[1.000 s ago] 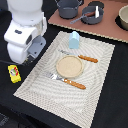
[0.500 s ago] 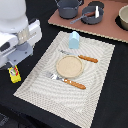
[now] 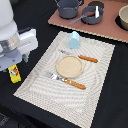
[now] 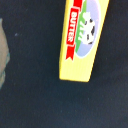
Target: Interact with the objects in diverse but meaningful ways.
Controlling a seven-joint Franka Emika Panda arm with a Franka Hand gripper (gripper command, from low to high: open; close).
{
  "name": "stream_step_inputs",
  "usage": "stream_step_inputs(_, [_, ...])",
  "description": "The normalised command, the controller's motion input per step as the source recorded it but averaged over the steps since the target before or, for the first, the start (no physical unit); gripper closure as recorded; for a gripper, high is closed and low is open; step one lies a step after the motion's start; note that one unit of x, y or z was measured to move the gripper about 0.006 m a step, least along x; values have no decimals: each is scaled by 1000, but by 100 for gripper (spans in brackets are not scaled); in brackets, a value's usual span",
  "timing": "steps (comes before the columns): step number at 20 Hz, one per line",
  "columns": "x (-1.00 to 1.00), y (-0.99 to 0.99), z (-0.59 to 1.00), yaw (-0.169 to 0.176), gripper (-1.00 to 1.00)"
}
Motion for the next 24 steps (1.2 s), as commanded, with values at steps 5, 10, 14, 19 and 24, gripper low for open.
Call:
stream_step_inputs(5, [-288, 3, -385, -2, -100])
stream_step_inputs(10, [-351, 3, -392, 0, -100])
stream_step_inputs(14, [-471, -80, -382, 0, -100])
stream_step_inputs(19, [-429, -54, -251, -3, 100])
stream_step_inputs(24, [-349, -7, -209, -3, 100])
